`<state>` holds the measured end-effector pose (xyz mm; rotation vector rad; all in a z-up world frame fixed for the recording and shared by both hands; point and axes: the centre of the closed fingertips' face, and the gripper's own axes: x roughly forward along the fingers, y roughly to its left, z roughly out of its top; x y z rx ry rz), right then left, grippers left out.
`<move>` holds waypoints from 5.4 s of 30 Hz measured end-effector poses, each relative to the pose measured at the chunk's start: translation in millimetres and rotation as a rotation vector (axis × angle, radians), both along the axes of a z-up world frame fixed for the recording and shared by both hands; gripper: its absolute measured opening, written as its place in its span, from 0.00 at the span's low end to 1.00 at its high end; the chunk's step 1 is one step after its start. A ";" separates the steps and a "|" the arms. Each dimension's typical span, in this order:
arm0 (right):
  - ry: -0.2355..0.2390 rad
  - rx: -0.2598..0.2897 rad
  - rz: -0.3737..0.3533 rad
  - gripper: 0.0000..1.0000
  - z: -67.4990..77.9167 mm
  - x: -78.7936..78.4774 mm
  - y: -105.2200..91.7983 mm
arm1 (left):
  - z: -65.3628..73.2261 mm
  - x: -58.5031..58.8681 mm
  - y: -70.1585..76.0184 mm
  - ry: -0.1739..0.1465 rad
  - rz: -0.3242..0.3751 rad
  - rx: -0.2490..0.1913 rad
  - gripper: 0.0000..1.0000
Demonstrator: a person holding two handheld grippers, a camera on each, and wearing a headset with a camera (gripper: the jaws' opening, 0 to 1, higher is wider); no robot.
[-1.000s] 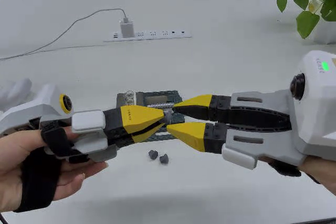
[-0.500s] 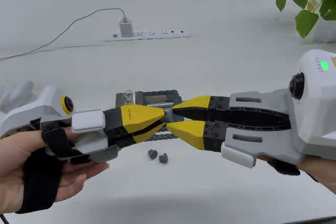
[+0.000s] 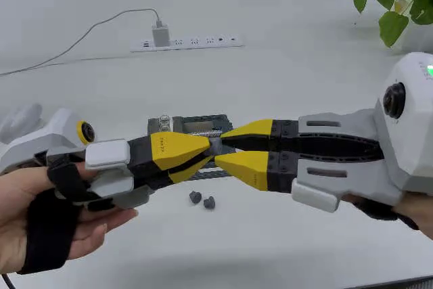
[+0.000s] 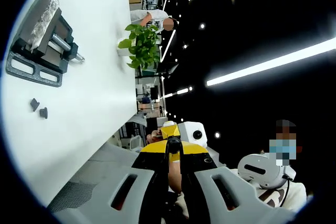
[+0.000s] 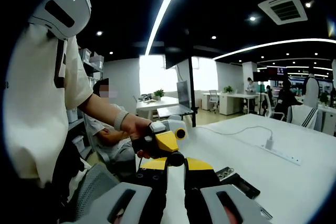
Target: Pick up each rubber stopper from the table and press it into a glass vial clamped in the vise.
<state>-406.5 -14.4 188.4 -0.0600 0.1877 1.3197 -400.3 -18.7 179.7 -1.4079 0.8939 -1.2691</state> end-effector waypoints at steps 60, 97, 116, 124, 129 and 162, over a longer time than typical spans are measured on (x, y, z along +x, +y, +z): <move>0.038 -0.038 -0.004 0.06 -15.3 -1.8 -4.3 | -41.5 -6.2 -1.1 -0.467 0.022 0.370 0.99; 0.170 -0.227 0.002 0.06 -70.9 -1.4 -19.6 | -120.7 34.4 81.8 -1.051 0.132 1.159 0.99; 0.191 -0.511 0.138 0.06 -103.7 20.1 -20.2 | -128.9 22.0 105.6 -1.076 0.109 1.239 0.99; 0.168 -0.625 0.203 0.06 -119.8 41.5 -13.6 | -131.5 18.1 117.2 -1.058 0.116 1.261 0.99; 0.145 -0.706 0.241 0.06 -124.7 51.0 -10.7 | -133.1 18.0 122.6 -1.044 0.131 1.276 0.99; -0.031 -1.014 0.462 0.05 -120.4 141.0 34.4 | -143.2 18.5 124.1 -1.034 0.112 1.283 0.99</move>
